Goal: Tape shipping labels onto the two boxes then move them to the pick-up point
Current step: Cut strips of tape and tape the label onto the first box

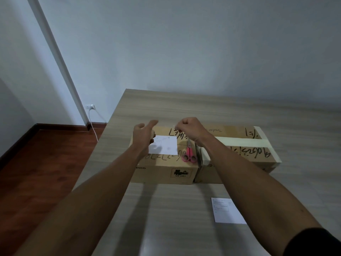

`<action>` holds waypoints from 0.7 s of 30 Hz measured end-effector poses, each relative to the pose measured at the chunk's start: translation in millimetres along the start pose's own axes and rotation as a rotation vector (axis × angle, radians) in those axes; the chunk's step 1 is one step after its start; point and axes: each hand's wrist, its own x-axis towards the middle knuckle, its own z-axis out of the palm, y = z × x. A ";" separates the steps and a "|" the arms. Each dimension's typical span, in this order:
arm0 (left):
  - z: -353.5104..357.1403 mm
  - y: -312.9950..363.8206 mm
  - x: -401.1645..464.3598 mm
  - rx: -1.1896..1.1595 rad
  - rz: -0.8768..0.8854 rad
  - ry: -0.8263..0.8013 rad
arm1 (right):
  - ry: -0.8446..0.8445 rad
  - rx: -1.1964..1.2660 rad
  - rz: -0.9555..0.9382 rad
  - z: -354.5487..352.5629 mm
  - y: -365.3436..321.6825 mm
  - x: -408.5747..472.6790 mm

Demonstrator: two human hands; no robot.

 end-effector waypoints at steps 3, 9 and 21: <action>5.2 -1.6 2.5 0.024 0.022 -0.055 | -0.003 -0.015 0.007 0.3 0.1 -0.3; 7.4 -5.2 4.5 0.130 0.034 -0.104 | -0.013 -0.005 0.031 1.9 -0.2 -0.7; -2.3 -5.5 24.0 0.388 0.023 -0.284 | -0.009 -0.015 0.050 13.5 -3.6 1.6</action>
